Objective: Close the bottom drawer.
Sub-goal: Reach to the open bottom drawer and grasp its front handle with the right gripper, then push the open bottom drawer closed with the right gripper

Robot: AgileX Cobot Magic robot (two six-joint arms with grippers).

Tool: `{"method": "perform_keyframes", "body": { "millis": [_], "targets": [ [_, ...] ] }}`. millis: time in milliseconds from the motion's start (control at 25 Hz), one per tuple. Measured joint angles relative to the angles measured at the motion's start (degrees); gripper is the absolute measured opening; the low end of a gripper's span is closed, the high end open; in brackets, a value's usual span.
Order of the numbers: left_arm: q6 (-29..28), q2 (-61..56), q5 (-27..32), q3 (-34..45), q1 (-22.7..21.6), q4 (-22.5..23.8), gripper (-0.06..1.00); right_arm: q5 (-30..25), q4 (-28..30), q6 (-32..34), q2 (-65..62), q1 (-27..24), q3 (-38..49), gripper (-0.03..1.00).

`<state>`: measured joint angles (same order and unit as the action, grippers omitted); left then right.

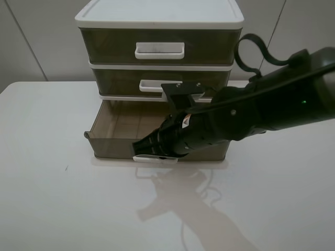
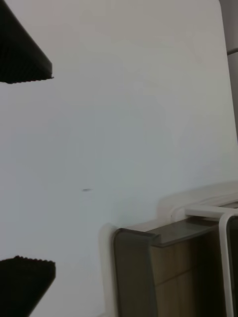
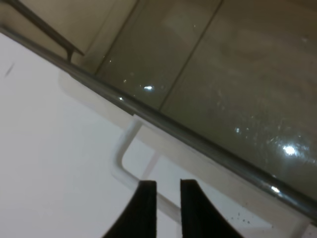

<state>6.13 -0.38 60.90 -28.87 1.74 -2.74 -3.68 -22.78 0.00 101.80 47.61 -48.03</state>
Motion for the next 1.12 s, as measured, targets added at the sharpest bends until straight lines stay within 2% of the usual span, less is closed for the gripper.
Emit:
{"method": "perform_keyframes", "body": {
  "millis": [480,800,1120],
  "targets": [
    [0.0,0.0,0.0,0.0,0.0,0.0,0.72,5.2,-1.5,0.0,3.9,0.0,0.0,0.02],
    [0.0,0.0,0.0,0.0,0.0,0.0,0.72,14.8,-4.0,0.0,4.0,0.0,4.3,0.02],
    [0.0,0.0,0.0,0.0,0.0,0.0,0.72,23.8,-4.4,0.0,4.5,0.0,4.8,0.02]
  ]
}}
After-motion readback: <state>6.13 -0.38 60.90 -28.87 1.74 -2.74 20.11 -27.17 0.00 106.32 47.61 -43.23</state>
